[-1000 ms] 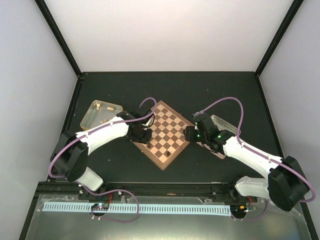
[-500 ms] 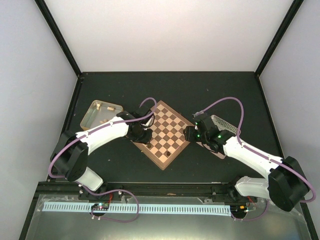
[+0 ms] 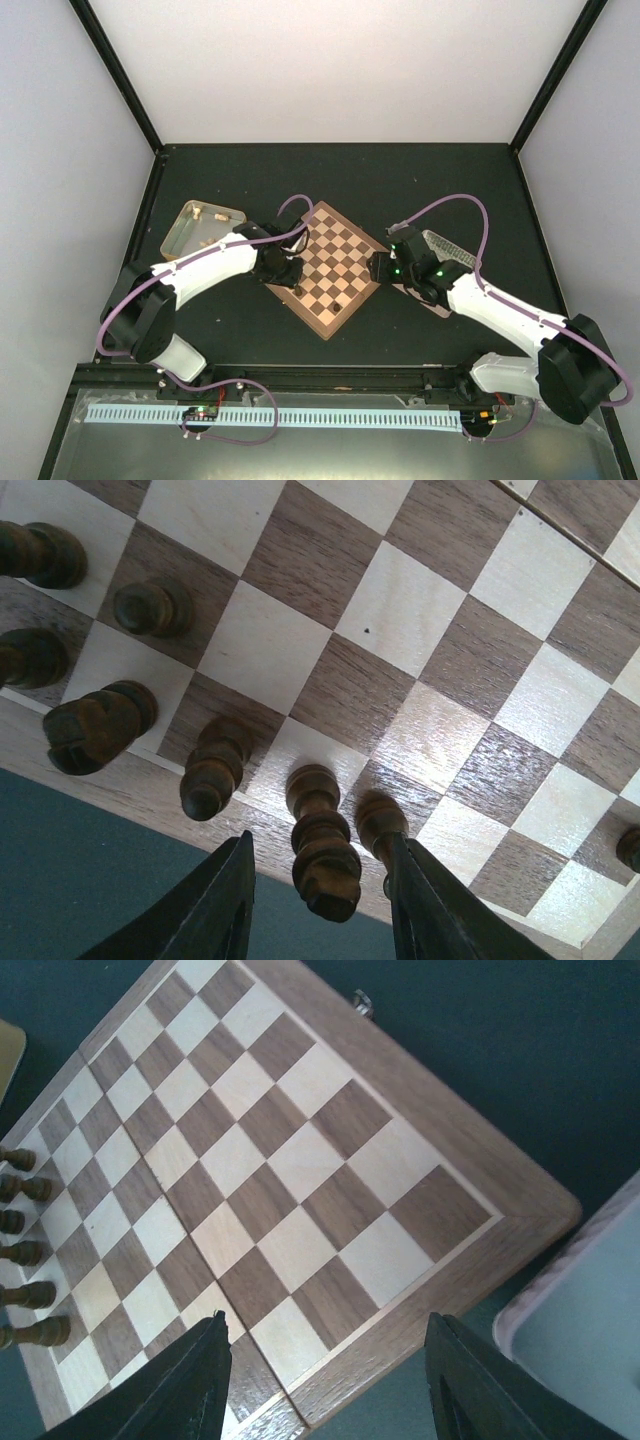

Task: Set up the chess pieces on the board
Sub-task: Move the chess piece to the chessboard, then pick up the chess piece from the storage box.

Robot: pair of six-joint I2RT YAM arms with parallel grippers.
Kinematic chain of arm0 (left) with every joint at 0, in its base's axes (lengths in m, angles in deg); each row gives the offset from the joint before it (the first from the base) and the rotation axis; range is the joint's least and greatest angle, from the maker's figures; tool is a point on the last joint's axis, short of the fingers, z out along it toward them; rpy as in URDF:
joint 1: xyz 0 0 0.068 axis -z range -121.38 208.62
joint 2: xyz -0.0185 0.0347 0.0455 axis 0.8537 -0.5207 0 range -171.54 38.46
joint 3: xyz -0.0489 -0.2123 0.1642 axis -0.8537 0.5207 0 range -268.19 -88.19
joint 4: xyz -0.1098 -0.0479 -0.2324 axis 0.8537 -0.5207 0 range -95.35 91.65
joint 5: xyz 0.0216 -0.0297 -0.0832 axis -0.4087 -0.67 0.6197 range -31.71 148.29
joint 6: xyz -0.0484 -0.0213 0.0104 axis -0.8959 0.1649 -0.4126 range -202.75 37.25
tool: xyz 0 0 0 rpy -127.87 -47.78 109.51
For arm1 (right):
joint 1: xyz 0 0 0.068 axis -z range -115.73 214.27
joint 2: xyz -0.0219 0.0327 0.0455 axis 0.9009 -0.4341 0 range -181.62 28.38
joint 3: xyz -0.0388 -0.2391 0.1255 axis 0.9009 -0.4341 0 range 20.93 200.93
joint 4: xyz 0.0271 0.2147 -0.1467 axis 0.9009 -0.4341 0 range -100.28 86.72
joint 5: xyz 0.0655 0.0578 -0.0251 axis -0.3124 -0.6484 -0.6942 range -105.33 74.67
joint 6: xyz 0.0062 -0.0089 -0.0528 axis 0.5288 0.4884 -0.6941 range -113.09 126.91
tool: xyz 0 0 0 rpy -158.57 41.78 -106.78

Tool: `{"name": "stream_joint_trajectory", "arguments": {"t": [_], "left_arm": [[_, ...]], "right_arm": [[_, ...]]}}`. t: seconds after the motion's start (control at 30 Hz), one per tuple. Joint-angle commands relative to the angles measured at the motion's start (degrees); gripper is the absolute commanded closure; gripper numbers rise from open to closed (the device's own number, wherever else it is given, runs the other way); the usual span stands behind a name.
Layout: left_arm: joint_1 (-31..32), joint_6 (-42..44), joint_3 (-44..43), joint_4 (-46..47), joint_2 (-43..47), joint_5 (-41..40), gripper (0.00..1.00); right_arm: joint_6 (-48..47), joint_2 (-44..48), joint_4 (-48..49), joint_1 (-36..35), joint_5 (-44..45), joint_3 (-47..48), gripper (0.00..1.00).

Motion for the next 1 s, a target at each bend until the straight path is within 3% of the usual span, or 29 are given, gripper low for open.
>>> {"name": "stream_joint_trajectory", "arguments": {"t": [0.0, 0.2, 0.53, 0.8, 0.97], "left_arm": [[-0.4, -0.1, -3.6, -1.2, 3.6, -3.7, 0.61], [-0.4, 1.5, -3.9, 3.4, 8.4, -4.5, 0.60], [-0.4, 4.1, 1.6, 14.2, 20.8, -2.7, 0.60], [-0.3, 6.3, 11.3, 29.3, 33.9, -0.9, 0.50], [-0.4, 6.9, 13.1, 31.2, 36.6, -0.3, 0.47]], "right_arm": [[1.3, 2.7, -2.0, 0.3, 5.9, 0.7, 0.45], [2.7, 6.1, -9.8, 2.2, 17.3, 1.7, 0.45], [3.2, 10.1, -17.5, 15.1, 18.4, -2.7, 0.44], [1.5, 0.3, -9.8, 21.9, 13.3, -1.9, 0.44], [2.4, -8.9, -6.4, 24.0, 12.0, 2.2, 0.49]]}}
